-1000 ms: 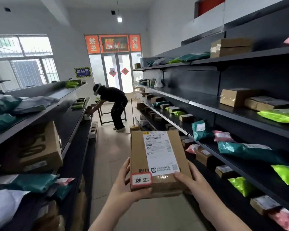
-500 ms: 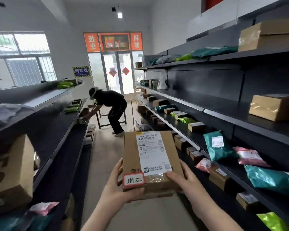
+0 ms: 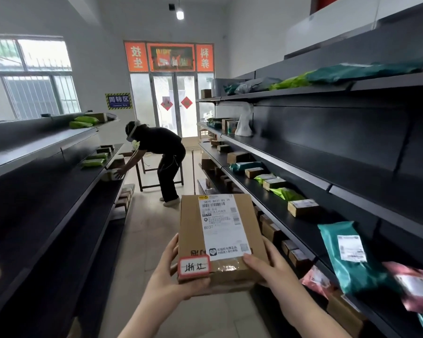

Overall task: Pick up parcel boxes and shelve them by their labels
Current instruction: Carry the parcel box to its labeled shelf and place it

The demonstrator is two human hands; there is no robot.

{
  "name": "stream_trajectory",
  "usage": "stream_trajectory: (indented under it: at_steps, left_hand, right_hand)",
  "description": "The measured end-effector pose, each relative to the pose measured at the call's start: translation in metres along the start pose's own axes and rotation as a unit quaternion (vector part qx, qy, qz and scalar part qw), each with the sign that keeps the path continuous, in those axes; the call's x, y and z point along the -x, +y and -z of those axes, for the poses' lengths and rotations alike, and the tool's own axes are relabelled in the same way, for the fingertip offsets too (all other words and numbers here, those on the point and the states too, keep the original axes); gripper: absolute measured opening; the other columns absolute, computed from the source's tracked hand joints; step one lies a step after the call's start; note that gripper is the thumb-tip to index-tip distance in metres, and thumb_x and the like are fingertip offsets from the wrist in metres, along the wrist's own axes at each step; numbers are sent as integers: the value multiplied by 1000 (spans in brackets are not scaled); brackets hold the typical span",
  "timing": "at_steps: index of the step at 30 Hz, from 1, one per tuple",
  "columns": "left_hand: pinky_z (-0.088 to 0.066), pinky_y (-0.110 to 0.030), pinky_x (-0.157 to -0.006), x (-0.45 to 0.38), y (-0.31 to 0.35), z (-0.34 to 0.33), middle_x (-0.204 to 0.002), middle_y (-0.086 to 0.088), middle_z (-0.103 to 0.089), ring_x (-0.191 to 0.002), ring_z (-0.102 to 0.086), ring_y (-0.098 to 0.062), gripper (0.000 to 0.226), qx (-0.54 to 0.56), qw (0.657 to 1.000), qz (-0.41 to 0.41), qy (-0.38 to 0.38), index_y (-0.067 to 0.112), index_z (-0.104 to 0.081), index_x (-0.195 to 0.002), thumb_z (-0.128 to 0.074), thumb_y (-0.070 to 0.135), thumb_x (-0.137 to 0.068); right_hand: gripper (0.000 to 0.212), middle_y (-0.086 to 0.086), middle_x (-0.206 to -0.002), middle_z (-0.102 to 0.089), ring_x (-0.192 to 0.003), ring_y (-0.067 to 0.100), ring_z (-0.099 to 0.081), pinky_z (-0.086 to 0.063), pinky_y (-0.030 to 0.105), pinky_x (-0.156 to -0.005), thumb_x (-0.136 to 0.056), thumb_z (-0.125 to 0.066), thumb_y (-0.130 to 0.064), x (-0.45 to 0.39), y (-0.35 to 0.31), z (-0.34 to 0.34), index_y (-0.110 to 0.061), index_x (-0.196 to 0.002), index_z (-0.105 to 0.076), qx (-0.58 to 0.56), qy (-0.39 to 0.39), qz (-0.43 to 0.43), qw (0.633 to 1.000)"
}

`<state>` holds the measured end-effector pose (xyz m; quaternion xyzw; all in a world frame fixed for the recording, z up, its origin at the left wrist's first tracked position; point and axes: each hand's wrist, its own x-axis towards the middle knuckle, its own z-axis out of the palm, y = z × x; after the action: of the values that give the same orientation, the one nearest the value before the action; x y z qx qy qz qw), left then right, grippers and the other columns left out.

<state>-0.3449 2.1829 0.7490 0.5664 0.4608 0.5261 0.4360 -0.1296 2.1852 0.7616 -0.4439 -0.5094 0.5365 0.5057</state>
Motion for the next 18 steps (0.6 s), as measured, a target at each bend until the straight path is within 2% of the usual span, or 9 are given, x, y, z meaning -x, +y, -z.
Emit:
stream_trajectory:
  at_steps: [3,6,10,11,14,16,18]
  left_hand:
    - [-55,-27,-55,-48,-13,8,-132,16,-53,-115,-57,-20,98,7,1000,-1,-4,62,-35,-113,-86,33,-35]
    - [-54,-23,-56,-102,-25,23,-132,12,-54,-114,-58,-20,103,21,1000,-9,-17,54,-36,-122,-85,29,-35]
    - [-56,-28,-69,-182,-38,51,-133,7,-53,-117,-56,-20,104,16,1000,-16,-21,60,-36,-117,-89,34,-31]
    - [-56,-29,-70,-203,-41,59,-133,7,-53,-119,-55,-21,104,13,1000,-15,-21,62,-36,-114,-90,35,-30]
    - [-57,-35,-77,-265,-48,81,-132,5,-53,-120,-54,-21,100,17,999,-18,-27,62,-36,-112,-89,31,-32]
    - [-55,-43,-85,-299,-51,90,-132,4,-54,-119,-54,-21,102,9,999,-19,-36,63,-36,-111,-90,35,-29]
    - [-58,-41,-78,-336,-60,97,-130,4,-55,-118,-55,-21,103,8,999,-16,-46,62,-35,-111,-90,35,-29]
  right_hand:
    - [83,-8,-119,-64,-112,15,-60,-45,42,-102,-56,-79,-47,-48,4,-5,-38,-130,-42,-3,10,-2,1000]
    - [60,-13,-111,-67,-106,11,-63,-49,35,-96,-61,-74,-38,-104,7,-14,-46,-113,-47,-2,23,9,1000]
    - [70,-10,-114,-66,-105,11,-63,-51,30,-89,-64,-76,-38,-180,7,-33,-38,-127,-46,-3,36,23,999]
    - [66,-10,-114,-66,-102,10,-63,-52,26,-83,-69,-75,-36,-199,6,-38,-37,-128,-45,-3,37,23,999]
    - [49,-6,-110,-67,-75,-1,-62,-46,11,-52,-81,-67,-23,-256,5,-53,-38,-123,-45,4,53,31,998]
    - [45,-5,-107,-68,-59,-5,-60,-43,7,-45,-82,-65,-21,-288,3,-58,-41,-117,-46,13,62,28,998]
    - [44,-4,-104,-67,-50,-9,-59,-41,5,-43,-83,-64,-19,-323,2,-62,-42,-114,-45,18,71,21,997]
